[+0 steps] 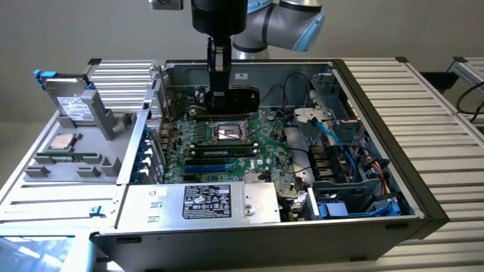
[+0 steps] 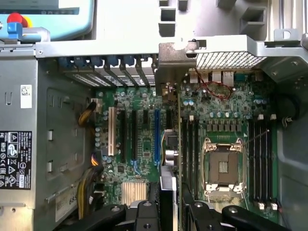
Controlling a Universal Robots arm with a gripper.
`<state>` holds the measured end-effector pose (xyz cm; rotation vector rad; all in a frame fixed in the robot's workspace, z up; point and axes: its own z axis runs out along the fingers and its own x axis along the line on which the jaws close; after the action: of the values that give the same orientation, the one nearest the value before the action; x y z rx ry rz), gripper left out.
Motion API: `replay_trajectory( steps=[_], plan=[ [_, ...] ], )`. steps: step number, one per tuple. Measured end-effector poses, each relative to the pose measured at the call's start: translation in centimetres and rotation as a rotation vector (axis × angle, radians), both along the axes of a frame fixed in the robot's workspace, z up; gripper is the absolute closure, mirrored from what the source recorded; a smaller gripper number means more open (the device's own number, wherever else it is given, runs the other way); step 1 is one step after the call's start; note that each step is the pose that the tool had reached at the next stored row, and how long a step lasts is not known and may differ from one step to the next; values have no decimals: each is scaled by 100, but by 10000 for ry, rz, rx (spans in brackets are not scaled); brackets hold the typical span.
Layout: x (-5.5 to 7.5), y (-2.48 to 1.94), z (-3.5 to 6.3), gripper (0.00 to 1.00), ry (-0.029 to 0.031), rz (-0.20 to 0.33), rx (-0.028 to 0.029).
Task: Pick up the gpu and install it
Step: 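Insert the gpu into the slot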
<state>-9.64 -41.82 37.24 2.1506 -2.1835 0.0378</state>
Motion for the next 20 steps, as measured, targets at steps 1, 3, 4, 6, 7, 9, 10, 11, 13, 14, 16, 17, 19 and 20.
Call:
replay_trajectory(
  steps=[1,3,4,6,7,9,10,11,13,14,16,17,19,20],
  plan=[
    [0,0,-7,72,42,2,0],
    [-3,0,-32,72,120,1,1],
    [-16,0,-52,72,121,0,0],
    [-46,1,-88,72,121,-1,1],
    [-58,1,-105,72,121,-3,0],
    [-74,1,-141,72,121,-42,0],
    [-81,1,-159,72,121,-76,0],
    [-88,1,-179,72,120,-116,2],
    [-103,1,-214,72,120,-197,2],
    [-109,1,-233,72,120,-237,2],
    [-112,-1,-269,72,121,-290,2],
    [-114,-2,-288,72,121,-324,2],
    [-117,-4,-324,72,120,-388,3],
    [-119,-5,-342,72,120,-401,4]
  ],
)
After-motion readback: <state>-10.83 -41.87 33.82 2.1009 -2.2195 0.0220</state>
